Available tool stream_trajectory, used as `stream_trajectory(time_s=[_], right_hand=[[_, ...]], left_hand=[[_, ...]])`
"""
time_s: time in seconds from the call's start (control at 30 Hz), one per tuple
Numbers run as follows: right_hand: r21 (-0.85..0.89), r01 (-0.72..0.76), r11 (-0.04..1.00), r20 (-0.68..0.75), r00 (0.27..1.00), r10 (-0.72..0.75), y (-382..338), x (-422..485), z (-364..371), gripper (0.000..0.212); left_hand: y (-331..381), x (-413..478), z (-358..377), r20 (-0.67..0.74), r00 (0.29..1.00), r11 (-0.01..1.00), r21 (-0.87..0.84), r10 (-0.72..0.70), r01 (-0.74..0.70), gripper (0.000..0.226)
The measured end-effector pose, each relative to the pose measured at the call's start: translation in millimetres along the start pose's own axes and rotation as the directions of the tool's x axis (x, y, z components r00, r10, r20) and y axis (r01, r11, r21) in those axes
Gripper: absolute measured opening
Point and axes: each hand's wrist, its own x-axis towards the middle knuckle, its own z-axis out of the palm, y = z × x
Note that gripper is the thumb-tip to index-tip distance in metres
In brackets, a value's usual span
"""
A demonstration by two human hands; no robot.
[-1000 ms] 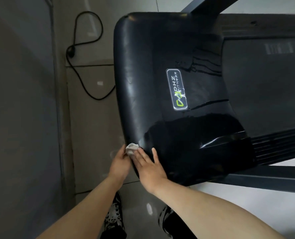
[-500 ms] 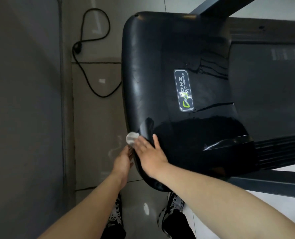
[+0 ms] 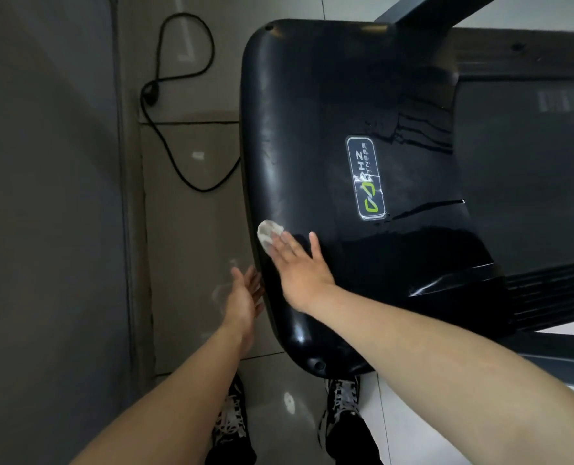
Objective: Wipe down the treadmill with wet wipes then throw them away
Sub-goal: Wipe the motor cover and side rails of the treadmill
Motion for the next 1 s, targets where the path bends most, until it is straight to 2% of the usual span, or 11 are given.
stream_trajectory(time_s=[0.17,0.3,0.43,0.57,0.7,0.8,0.87,0.93,1.0], right_hand=[[-0.167,0.166,0.972,0.181,0.974,-0.135,-23.2,-28.0,25.3,0.076],[-0.169,0.152,0.974,0.164,0.979,-0.125,-19.0,-18.9,20.3,0.075],[0.042,0.078,0.996,0.050,0.996,-0.080,-5.2,1.8,5.1,0.077],[0.216,0.048,0.975,-0.039,0.998,-0.041,15.1,-3.0,5.5,0.087],[0.376,-0.129,0.918,-0.071,0.983,0.168,47.1,-25.9,23.7,0.087],[0.504,-0.285,0.815,-0.060,0.930,0.363,55.5,-32.6,34.5,0.084],[0.570,-0.328,0.753,-0.055,0.899,0.434,49.6,-29.7,35.5,0.084],[0.583,-0.277,0.764,-0.062,0.922,0.381,39.7,-23.8,32.8,0.086],[0.521,-0.176,0.835,-0.091,0.962,0.259,31.4,-19.8,29.6,0.087]], left_hand=[[8.5,4.5,-6.3,0.023,0.998,0.997,-0.057,-0.052,0.053,0.070],[17.4,0.3,-5.5,0.038,0.999,0.999,-0.033,-0.030,0.031,0.068],[30.1,-3.1,11.9,0.022,0.997,0.997,0.037,0.069,-0.069,0.060],[44.0,-3.2,22.5,0.003,0.994,0.992,0.057,0.112,-0.112,0.058],[43.2,-6.9,35.6,0.002,0.994,0.987,0.118,0.109,-0.108,0.052],[41.6,-6.7,39.1,-0.031,0.996,0.984,0.158,0.089,-0.083,0.053],[42.0,-3.9,39.1,-0.048,0.992,0.969,0.224,0.117,-0.104,0.049],[43.4,-2.2,41.9,-0.075,0.985,0.956,0.266,0.153,-0.128,0.042],[44.9,-0.5,46.5,-0.110,0.971,0.935,0.311,0.212,-0.169,0.042]])
